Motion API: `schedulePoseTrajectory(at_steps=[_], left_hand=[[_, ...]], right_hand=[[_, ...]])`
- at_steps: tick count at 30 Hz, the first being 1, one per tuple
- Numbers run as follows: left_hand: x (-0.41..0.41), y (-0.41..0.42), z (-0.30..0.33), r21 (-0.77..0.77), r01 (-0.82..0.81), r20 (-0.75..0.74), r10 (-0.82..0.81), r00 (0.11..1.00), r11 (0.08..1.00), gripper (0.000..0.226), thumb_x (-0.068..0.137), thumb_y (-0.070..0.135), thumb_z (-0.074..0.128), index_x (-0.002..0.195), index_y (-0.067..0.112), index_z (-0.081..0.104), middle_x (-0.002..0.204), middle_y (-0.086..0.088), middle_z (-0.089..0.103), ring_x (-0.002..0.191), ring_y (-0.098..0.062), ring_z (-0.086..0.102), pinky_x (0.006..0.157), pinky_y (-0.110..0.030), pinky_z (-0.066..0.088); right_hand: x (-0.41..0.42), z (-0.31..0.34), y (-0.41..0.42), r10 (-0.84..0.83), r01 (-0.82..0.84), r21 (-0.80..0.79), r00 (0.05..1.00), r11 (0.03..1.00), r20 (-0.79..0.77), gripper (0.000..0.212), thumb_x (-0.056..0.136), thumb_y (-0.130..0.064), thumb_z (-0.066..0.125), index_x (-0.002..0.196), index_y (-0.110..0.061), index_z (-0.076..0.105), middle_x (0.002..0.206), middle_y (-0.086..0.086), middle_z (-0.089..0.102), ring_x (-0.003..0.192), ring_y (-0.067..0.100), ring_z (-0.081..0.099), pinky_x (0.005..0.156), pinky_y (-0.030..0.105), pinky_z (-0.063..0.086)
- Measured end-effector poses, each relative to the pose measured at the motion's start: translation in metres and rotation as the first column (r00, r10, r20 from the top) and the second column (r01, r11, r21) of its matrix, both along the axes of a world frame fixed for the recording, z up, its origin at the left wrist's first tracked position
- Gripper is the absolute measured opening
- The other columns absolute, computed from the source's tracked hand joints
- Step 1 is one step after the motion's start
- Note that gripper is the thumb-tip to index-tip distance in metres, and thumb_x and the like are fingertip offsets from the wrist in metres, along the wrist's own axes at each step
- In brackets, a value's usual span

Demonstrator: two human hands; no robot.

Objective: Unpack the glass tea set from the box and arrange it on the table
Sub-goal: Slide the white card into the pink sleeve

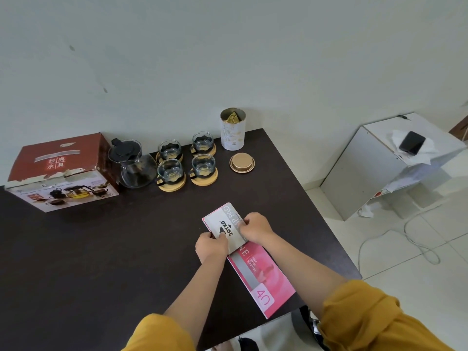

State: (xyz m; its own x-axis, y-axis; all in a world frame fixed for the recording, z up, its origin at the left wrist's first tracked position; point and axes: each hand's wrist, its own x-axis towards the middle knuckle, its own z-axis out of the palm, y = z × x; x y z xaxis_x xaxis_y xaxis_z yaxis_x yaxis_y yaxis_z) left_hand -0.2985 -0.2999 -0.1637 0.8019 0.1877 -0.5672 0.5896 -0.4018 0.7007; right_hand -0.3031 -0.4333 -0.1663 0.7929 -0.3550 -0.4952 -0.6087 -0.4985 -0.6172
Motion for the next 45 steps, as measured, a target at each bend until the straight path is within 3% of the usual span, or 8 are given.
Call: schedulePoseTrajectory(at_steps=[5, 15, 18, 20, 25, 32, 40, 45], left_hand=[[0.004, 0.007, 0.002, -0.052, -0.022, -0.027, 0.021, 0.999, 0.998, 0.02, 0.085, 0.019, 0.066, 0.102, 0.01, 0.063, 0.099, -0.006, 0.069, 0.084, -0.02, 0.067, 0.059, -0.029, 0.053], [0.013, 0.011, -0.003, -0.214, -0.14, -0.157, 0.107, 0.982, 0.967, 0.006, 0.084, 0.006, 0.059, 0.087, 0.009, 0.063, 0.085, -0.006, 0.068, 0.077, -0.022, 0.066, 0.075, -0.043, 0.059], [0.019, 0.003, 0.0, -0.238, -0.116, -0.145, 0.083, 0.986, 0.964, 0.007, 0.084, 0.003, 0.057, 0.083, 0.008, 0.062, 0.085, -0.008, 0.068, 0.074, -0.021, 0.064, 0.073, -0.041, 0.057], [0.026, -0.01, 0.007, -0.253, -0.102, -0.115, 0.074, 0.991, 0.962, 0.013, 0.084, 0.005, 0.061, 0.096, 0.008, 0.057, 0.09, -0.007, 0.066, 0.076, -0.02, 0.064, 0.067, -0.038, 0.056], [0.05, -0.066, 0.036, -0.248, -0.001, 0.013, 0.004, 1.0, 0.969, 0.03, 0.083, 0.009, 0.067, 0.108, 0.012, 0.051, 0.094, -0.002, 0.059, 0.077, -0.013, 0.059, 0.056, -0.026, 0.048], [0.107, -0.152, 0.056, -0.215, 0.111, 0.121, -0.086, 0.989, 0.97, 0.03, 0.081, 0.011, 0.069, 0.111, 0.008, 0.062, 0.108, -0.007, 0.067, 0.089, -0.018, 0.062, 0.075, -0.032, 0.054], [0.18, -0.213, 0.051, -0.159, 0.131, 0.118, -0.113, 0.987, 0.979, 0.012, 0.088, 0.017, 0.062, 0.093, 0.009, 0.068, 0.09, -0.002, 0.069, 0.067, -0.009, 0.06, 0.049, -0.02, 0.041], [0.223, -0.234, 0.027, -0.226, 0.126, 0.138, -0.097, 0.986, 0.966, 0.011, 0.089, 0.015, 0.057, 0.088, 0.007, 0.064, 0.09, -0.007, 0.072, 0.079, -0.02, 0.07, 0.075, -0.043, 0.059]], right_hand=[[0.011, 0.002, -0.003, -0.045, 0.065, 0.138, 0.989, 0.988, -0.143, 0.021, 0.084, -0.023, 0.061, 0.095, -0.006, 0.066, 0.091, 0.006, 0.071, 0.082, 0.019, 0.069, 0.074, 0.032, 0.057], [0.006, 0.013, -0.003, -0.18, 0.223, 0.366, 0.972, 0.903, -0.15, 0.043, 0.084, -0.018, 0.07, 0.121, -0.004, 0.053, 0.103, 0.007, 0.069, 0.085, 0.014, 0.068, 0.064, 0.026, 0.052], [0.005, 0.021, -0.016, -0.115, 0.145, 0.389, 0.988, 0.91, -0.099, 0.029, 0.088, -0.019, 0.068, 0.113, -0.008, 0.06, 0.099, 0.003, 0.07, 0.086, 0.013, 0.068, 0.067, 0.026, 0.053], [0.008, 0.027, -0.031, -0.103, 0.118, 0.386, 0.993, 0.915, -0.059, 0.021, 0.088, -0.02, 0.067, 0.107, -0.013, 0.062, 0.099, 0.001, 0.07, 0.087, 0.012, 0.068, 0.067, 0.026, 0.053], [0.022, 0.039, -0.087, -0.205, 0.178, 0.404, 0.979, 0.897, 0.023, 0.014, 0.088, -0.017, 0.067, 0.102, -0.016, 0.064, 0.1, 0.002, 0.071, 0.091, 0.015, 0.069, 0.077, 0.033, 0.057], [0.067, 0.051, -0.164, -0.296, 0.221, 0.342, 0.937, 0.913, 0.186, 0.012, 0.086, -0.016, 0.069, 0.096, -0.01, 0.071, 0.087, 0.001, 0.074, 0.079, 0.015, 0.072, 0.078, 0.036, 0.059], [0.147, 0.031, -0.219, -0.391, 0.294, 0.39, 0.899, 0.873, 0.197, 0.005, 0.082, -0.007, 0.07, 0.086, -0.01, 0.071, 0.084, 0.007, 0.074, 0.074, 0.02, 0.073, 0.076, 0.039, 0.06], [0.203, 0.008, -0.241, -0.356, 0.269, 0.391, 0.919, 0.88, 0.168, 0.012, 0.081, -0.013, 0.072, 0.091, -0.007, 0.073, 0.083, 0.006, 0.075, 0.073, 0.019, 0.073, 0.076, 0.041, 0.06]])
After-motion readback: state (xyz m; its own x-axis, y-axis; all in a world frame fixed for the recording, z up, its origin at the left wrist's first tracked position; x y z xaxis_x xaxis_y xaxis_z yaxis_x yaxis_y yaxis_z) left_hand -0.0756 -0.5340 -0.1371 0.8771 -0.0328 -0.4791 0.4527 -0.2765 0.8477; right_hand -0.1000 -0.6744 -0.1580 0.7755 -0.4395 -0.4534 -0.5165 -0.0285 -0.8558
